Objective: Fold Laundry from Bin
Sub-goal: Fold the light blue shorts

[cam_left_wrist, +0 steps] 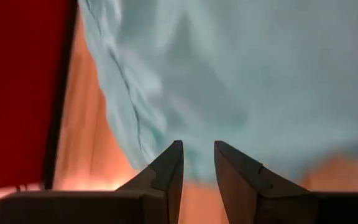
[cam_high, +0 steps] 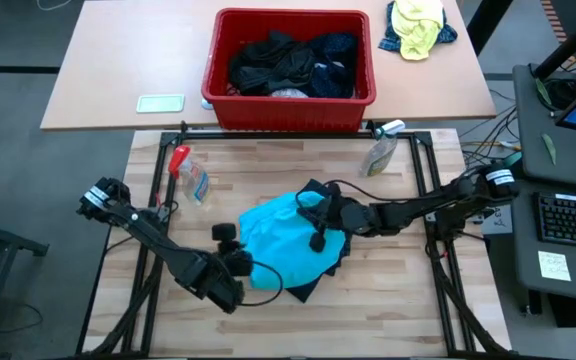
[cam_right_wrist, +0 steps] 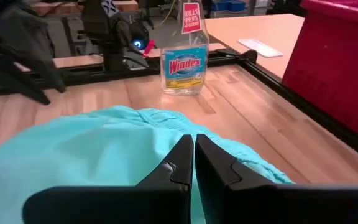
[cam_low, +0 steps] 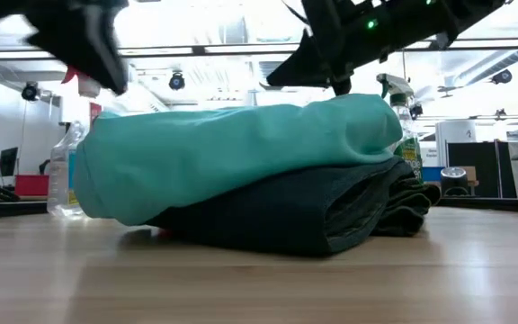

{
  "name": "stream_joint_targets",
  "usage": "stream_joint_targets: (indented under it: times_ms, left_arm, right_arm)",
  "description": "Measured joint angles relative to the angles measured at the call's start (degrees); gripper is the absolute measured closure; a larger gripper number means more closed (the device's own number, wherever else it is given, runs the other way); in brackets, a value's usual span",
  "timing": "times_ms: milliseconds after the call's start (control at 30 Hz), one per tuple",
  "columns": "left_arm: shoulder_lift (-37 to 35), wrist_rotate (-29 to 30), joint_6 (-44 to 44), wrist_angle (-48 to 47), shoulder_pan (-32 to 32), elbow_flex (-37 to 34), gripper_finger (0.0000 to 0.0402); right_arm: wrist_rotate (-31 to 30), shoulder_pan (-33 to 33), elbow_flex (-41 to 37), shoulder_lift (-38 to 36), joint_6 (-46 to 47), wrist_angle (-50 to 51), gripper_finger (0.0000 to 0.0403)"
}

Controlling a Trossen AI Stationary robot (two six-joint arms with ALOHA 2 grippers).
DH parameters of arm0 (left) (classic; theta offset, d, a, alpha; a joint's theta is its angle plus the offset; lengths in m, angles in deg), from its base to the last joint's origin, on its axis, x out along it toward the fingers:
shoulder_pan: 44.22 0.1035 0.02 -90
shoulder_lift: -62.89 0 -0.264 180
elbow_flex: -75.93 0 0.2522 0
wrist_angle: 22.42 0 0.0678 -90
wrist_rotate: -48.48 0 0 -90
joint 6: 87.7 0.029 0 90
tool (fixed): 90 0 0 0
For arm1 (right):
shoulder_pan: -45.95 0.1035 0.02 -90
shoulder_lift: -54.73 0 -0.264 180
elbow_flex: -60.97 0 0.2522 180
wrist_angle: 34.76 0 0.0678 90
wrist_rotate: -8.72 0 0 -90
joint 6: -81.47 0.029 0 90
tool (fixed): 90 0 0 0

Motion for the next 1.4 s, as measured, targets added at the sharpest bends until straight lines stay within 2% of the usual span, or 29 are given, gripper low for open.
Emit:
stream_joint_targets:
  times_ms: [167,267,400,533,667,800,1067,1233,1400]
  left_arm:
    - [0.02,1.47,10.31,14.64,4.82,-3.66,0.0326]
    - [0.22,0.96,12.06,19.83,7.26,-7.35,0.0326]
    - [0.22,-3.99,7.43,20.62,8.6,-12.44,0.0326]
    - [0.2,-7.92,0.08,20.67,8.45,-16.37,0.0326]
    - [0.14,-8.54,-3.54,20.53,7.25,-17.43,0.0326]
    - [-0.02,-8.72,-2.59,19.69,6.58,-15.57,0.0326]
    - [-0.15,-7.86,2.72,14.49,6.36,-6.6,0.0326]
    - [0.19,-7.85,6.12,14.59,6.22,-1.98,0.0326]
    - [0.37,-9.55,6.49,13.44,5.95,0.81,0.0326]
  right_arm:
    - [0.13,-0.01,-0.01,4.19,1.24,-2.98,0.0394]
    - [0.13,0.0,0.0,6.07,2.62,-2.63,0.0394]
    - [-0.81,0.0,-0.02,7.28,4.02,2.68,0.0394]
    - [-6.07,0.03,-0.01,5.82,5.61,11.24,0.0394]
    - [-8.64,0.03,-0.01,2.91,5.27,16.68,0.0394]
    - [-9.01,0.16,-0.02,-2.53,4.56,21.55,0.0394]
    - [-7.95,2.42,-0.02,-17.26,7.37,35.47,0.0394]
    - [-1.36,3.7,-0.02,-22.76,15.61,40.25,0.0392]
    - [6.68,4.42,-0.04,-24.26,20.03,44.02,0.0369]
